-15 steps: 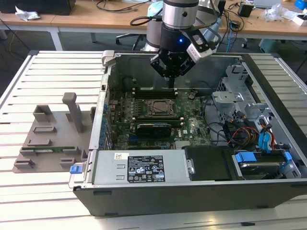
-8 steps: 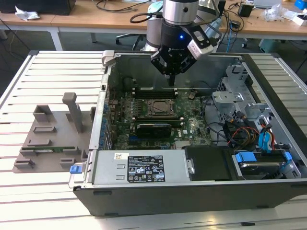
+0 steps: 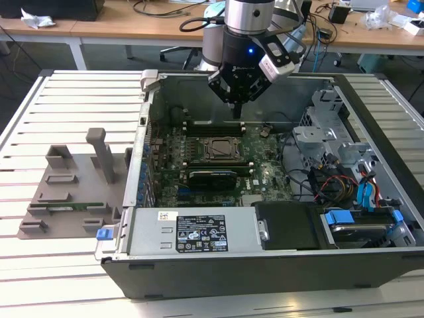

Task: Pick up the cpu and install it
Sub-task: 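Install the first cpu locking lever, then install the second cpu locking lever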

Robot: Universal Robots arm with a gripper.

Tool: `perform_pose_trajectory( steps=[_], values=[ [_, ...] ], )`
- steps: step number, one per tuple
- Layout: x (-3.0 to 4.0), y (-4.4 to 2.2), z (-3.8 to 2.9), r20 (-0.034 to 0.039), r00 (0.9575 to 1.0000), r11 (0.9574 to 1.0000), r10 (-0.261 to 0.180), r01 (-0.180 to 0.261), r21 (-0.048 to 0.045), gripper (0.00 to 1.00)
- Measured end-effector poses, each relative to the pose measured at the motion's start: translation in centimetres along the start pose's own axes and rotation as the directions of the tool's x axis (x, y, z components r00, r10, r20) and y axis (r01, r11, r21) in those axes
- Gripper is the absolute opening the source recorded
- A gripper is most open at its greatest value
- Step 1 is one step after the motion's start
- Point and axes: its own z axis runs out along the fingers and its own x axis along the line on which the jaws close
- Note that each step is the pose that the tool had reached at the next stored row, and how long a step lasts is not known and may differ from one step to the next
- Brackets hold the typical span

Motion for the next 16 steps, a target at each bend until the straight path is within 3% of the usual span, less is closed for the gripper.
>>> perform_pose_trajectory(
  steps=[8,11,16],
  values=[
    [0.00,-0.01,-0.03,0.0000,1.0000,1.0000,0.000,0.000,0.0001,0.11],
    [0.03,-0.41,0.00,0.0000,1.0000,1.0000,0.000,0.000,-0.0004,0.11],
    [0.07,-0.85,0.04,0.0011,1.0000,0.9999,0.000,0.000,-0.0136,0.11]
  ],
)
